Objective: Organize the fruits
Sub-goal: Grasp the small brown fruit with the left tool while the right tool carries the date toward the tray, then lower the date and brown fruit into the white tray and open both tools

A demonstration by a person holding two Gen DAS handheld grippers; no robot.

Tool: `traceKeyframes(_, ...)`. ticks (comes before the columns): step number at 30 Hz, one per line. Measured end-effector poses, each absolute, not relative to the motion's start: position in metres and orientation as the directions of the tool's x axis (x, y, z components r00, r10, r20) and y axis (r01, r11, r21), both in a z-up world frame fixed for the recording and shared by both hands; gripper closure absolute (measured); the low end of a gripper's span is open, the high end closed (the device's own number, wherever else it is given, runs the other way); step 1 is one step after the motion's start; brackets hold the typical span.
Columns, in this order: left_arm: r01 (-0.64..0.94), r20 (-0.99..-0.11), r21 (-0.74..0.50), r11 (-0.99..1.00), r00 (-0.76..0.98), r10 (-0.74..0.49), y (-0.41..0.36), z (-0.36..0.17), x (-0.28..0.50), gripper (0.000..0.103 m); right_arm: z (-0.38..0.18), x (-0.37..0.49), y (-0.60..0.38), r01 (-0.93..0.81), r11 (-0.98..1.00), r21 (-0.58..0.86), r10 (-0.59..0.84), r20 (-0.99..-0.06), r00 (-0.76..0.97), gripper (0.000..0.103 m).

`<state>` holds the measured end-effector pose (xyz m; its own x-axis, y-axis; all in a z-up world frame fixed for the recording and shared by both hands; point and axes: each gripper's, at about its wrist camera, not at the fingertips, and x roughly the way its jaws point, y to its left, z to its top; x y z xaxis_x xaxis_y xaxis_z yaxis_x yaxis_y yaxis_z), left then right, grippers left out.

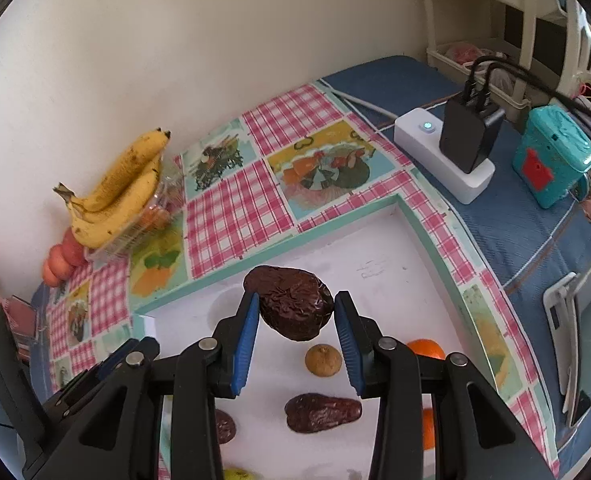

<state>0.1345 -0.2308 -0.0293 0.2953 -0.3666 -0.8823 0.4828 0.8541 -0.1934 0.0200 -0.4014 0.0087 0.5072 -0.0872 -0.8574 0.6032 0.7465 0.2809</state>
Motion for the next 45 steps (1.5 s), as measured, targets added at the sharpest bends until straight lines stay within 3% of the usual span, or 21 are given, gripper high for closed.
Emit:
traceKeyframes(23,0.416,-0.897,-0.150,0.897,0.324,-0.300,-0.211,-0.042,0.157,0.076,-0.025,0.062,-0.370,0.544,0.816,0.195,-0.080,-0.894,0.441,0.063)
traceKeyframes(45,0.360,-0.904,-0.129,0.924,0.341,-0.259,-0.188,-0.044,0.166,0.076,-0.043,0.081,-0.348,0.488,0.846,0.214,-0.042,-0.886,0.462,0.063)
